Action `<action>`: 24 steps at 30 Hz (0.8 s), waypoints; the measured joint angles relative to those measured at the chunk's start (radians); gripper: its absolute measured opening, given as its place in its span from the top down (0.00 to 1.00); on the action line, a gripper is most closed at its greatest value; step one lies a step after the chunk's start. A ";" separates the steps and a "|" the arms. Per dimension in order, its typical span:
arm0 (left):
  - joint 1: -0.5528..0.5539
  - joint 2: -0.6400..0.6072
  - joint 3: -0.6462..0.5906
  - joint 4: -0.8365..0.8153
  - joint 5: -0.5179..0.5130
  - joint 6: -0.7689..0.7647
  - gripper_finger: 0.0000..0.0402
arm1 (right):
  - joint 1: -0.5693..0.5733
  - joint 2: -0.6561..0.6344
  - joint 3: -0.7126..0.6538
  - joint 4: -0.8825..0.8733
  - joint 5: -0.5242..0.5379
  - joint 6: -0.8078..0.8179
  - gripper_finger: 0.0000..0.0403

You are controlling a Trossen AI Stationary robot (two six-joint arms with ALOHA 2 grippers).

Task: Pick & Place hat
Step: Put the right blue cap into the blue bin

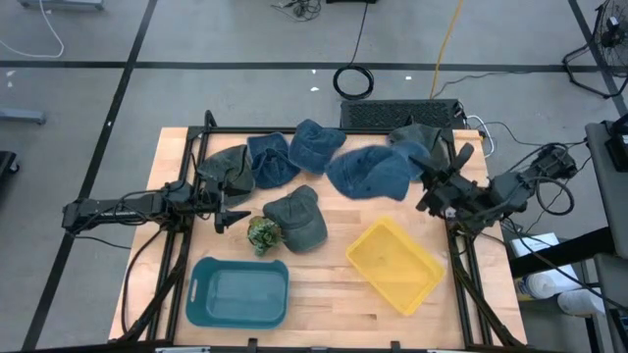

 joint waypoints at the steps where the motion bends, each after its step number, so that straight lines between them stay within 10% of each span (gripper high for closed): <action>1: 0.000 0.000 0.000 0.000 0.000 0.000 0.01 | 0.024 -0.002 -0.004 0.001 0.012 0.017 1.00; 24: 0.000 0.000 0.000 0.000 0.000 0.000 0.01 | 0.359 -0.024 -0.101 0.128 0.169 0.203 1.00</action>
